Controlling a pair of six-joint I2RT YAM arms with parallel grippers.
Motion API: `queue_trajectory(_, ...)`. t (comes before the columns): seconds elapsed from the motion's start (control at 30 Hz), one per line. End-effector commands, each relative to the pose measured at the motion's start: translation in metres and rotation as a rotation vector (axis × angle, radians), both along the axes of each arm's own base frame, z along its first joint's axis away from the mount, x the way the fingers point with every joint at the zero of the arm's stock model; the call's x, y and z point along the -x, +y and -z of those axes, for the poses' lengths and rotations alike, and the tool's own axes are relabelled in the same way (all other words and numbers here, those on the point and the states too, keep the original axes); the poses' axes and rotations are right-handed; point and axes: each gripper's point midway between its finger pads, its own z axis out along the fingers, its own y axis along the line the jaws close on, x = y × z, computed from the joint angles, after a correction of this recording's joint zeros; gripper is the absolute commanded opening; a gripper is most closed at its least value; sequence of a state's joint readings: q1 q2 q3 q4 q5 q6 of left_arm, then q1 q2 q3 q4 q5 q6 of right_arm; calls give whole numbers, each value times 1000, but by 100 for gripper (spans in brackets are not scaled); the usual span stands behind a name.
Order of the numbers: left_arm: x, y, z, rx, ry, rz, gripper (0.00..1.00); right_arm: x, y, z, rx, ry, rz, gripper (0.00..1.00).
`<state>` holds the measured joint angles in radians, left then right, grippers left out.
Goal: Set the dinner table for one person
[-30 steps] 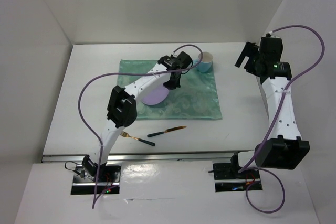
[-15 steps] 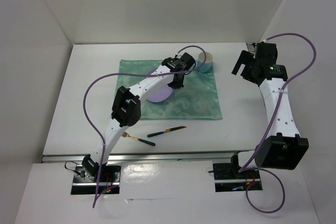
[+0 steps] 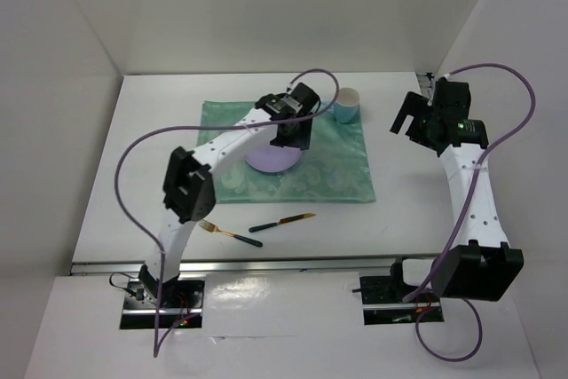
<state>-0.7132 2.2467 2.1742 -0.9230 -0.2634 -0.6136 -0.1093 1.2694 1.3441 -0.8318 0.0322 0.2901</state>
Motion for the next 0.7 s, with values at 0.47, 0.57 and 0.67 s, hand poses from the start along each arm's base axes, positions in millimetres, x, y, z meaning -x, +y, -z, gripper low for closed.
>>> queue_trajectory(0.47,261,123,52,-100,372,-662,72,14,92,17,-146,-30,-254,100)
queue_trajectory(0.57,269,126,67,-63,390,-692,72,18,107,14,-155,-36,-291,100)
queue_trajectory(0.67,274,130,71,-41,396,-733,72,22,118,11,-152,-44,-318,100)
